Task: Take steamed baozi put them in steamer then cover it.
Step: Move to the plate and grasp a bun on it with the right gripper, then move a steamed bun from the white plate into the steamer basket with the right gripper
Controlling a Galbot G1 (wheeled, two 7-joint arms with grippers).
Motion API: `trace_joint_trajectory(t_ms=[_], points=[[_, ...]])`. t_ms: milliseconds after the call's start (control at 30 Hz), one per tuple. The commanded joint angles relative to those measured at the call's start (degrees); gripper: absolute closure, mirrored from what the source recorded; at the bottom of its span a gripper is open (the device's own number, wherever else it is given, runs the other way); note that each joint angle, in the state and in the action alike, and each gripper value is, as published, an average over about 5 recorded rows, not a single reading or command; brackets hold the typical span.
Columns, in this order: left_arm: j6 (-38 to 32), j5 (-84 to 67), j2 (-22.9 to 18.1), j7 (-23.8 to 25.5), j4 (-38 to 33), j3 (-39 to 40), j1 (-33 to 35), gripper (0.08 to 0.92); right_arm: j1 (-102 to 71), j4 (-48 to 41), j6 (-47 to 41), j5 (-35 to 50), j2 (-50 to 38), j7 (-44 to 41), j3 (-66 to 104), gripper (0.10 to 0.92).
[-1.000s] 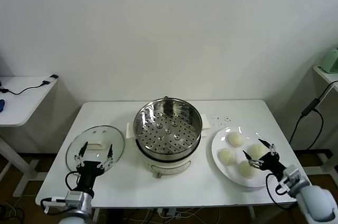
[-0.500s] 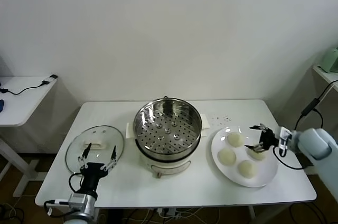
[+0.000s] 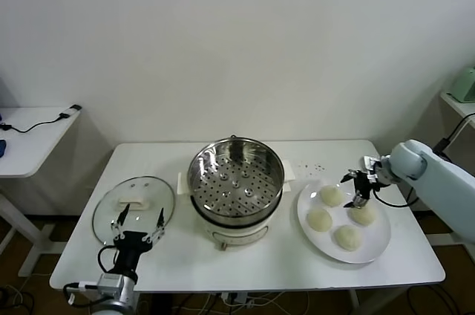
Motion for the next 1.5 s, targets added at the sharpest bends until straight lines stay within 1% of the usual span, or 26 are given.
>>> trace_joint_trajectory(t_ms=[33, 267, 700, 1100, 1300, 1500], points=[[0.05, -0.11, 0.25, -0.07, 0.59, -0.14, -0.29, 0.177, 6.86, -10.01, 0.30, -1.45, 7.82, -2.03, -7.89, 0.203], [0.02, -0.17, 0.38, -0.04, 1.11, -0.59, -0.57, 0.177, 6.58, -12.21, 0.96, -2.29, 9.73, -2.22, -8.80, 0.203], [-0.26, -0.32, 0.39, -0.07, 1.68, -0.89, -0.43, 0.177, 6.37, -13.18, 1.45, -2.23, 10.83, -2.39, -10.04, 0.208], [-0.37, -0.44, 0.40, -0.12, 1.51, -1.15, -0.18, 0.177, 6.37, -12.80, 1.71, -2.09, 10.81, -2.59, -10.22, 0.317], [-0.44, -0.52, 0.40, -0.12, 1.50, -1.15, -0.04, 0.177, 7.43, -11.31, 2.56, -1.91, 9.88, -2.85, -10.67, 0.334], [-0.44, -0.73, 0.43, -0.14, 1.49, -1.07, 0.07, 0.177, 14.74, -6.48, 6.43, 0.41, 7.91, -4.26, -14.21, 0.338]])
